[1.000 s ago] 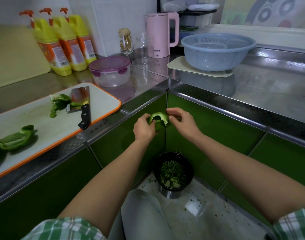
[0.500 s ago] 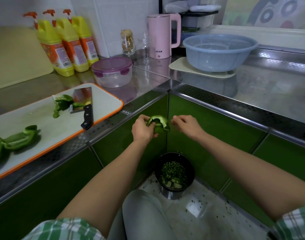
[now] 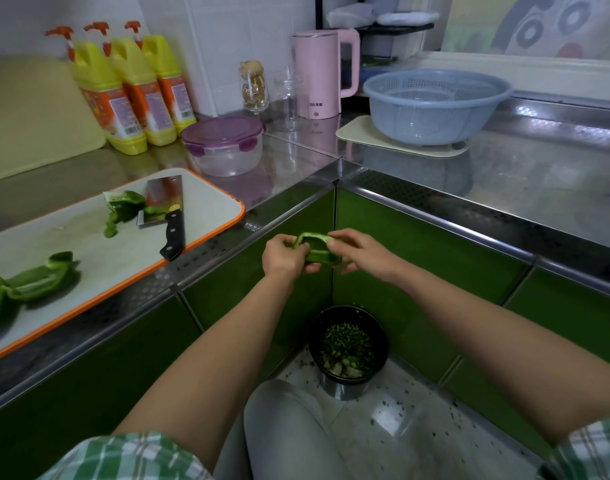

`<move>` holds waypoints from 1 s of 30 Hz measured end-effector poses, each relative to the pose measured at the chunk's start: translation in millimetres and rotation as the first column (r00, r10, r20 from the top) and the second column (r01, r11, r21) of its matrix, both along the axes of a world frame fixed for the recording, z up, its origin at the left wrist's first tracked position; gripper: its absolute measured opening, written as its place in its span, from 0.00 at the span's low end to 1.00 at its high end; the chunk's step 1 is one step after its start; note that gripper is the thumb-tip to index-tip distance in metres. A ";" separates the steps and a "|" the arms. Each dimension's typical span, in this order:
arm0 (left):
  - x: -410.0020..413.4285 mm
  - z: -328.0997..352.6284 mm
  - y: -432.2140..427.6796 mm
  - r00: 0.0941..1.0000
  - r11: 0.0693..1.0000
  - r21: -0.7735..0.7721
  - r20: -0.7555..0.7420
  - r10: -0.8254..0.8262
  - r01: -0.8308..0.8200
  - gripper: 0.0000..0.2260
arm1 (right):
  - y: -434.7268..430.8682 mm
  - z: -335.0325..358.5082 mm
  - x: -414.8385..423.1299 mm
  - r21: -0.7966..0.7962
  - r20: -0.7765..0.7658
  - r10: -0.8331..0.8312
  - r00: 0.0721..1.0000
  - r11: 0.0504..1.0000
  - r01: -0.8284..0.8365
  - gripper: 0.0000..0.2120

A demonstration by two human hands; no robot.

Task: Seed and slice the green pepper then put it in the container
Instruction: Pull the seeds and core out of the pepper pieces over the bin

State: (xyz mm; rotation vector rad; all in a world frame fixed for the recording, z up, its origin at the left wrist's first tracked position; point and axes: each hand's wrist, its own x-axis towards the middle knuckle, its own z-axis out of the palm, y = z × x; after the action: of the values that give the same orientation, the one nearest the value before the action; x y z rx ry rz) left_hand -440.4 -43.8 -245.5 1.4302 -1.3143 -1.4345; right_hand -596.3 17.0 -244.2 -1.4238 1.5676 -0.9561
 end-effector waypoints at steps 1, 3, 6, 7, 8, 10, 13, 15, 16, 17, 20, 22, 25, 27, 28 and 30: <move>-1.1 0.2 -0.1 1.000 1.000 0.012 -0.017 0.007 -0.006 0.07 | -0.7 -0.7 1.2 0.018 -0.013 0.022 1.000 1.000 -0.022 0.19; -2.4 0.5 0.7 0.998 0.999 0.045 -0.054 0.018 -0.016 0.06 | -1.0 -2.4 0.4 0.068 -0.074 0.005 0.997 0.998 0.000 0.20; -0.7 1.6 1.9 0.991 0.994 0.102 -0.130 0.037 -0.024 0.07 | 1.3 -6.7 -2.8 0.066 -0.086 -0.081 0.993 0.994 0.087 0.19; 0.0 1.2 1.6 0.989 0.994 0.109 -0.140 0.037 -0.022 0.07 | 3.2 -6.2 -1.8 0.038 -0.053 -0.087 0.995 0.995 0.089 0.19; 0.3 1.1 1.7 0.990 0.994 0.108 -0.135 0.031 -0.016 0.08 | 4.5 -4.6 0.5 0.004 -0.019 -0.073 0.997 0.997 0.073 0.19; 0.4 2.4 3.3 0.992 0.994 0.108 -0.127 0.018 -0.004 0.08 | 4.9 -1.1 5.7 -0.047 0.014 -0.051 0.999 0.998 0.052 0.19; 0.8 6.0 5.7 0.985 0.989 0.149 -0.166 0.039 -0.014 0.10 | 2.8 1.9 5.2 -0.024 -0.041 -0.067 0.997 0.998 0.066 0.16; 3.0 8.9 7.5 0.981 0.985 0.172 -0.186 0.052 -0.020 0.10 | 2.4 2.4 2.0 0.005 -0.032 -0.106 0.994 0.994 0.106 0.16; 4.3 9.9 7.5 0.977 0.982 0.185 -0.204 0.063 -0.024 0.11 | 2.6 3.0 1.0 0.011 0.009 -0.141 0.990 0.990 0.141 0.16; 5.1 10.3 7.0 0.973 0.980 0.198 -0.220 0.073 -0.029 0.11 | 3.3 3.6 0.2 0.016 0.060 -0.162 0.985 0.987 0.161 0.16; 3.7 14.8 10.9 0.970 0.976 0.218 -0.237 0.053 0.000 0.11 | 6.3 7.1 4.4 0.041 0.135 -0.068 0.989 0.997 0.063 0.20; 2.9 18.3 15.4 0.972 0.975 0.219 -0.236 0.013 0.041 0.10 | 5.8 6.0 9.5 0.046 0.149 -0.052 0.987 0.998 0.046 0.21; 8.6 20.1 17.4 0.980 0.974 0.181 -0.170 -0.104 0.135 0.11 | 1.8 5.0 10.4 0.055 0.191 -0.158 0.969 0.987 0.150 0.19; 16.6 21.7 15.1 0.966 0.956 0.158 -0.110 -0.232 0.248 0.13 | 0.5 5.0 7.7 0.051 0.190 -0.219 0.957 0.976 0.213 0.18; 20.7 23.6 14.5 0.954 0.943 0.149 -0.082 -0.287 0.297 0.15 | 0.5 5.2 6.5 0.046 0.185 -0.240 0.953 0.971 0.236 0.17; 26.0 27.4 13.8 0.934 0.928 0.111 -0.016 -0.356 0.355 0.18 | 0.5 8.3 8.8 0.033 0.172 -0.246 0.954 0.969 0.244 0.15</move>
State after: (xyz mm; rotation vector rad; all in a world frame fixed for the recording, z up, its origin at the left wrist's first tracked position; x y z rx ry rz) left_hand -414.4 -30.0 -218.2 1.3095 -1.5780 -1.7643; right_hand -587.5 17.5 -235.9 -1.1201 1.6378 -1.1821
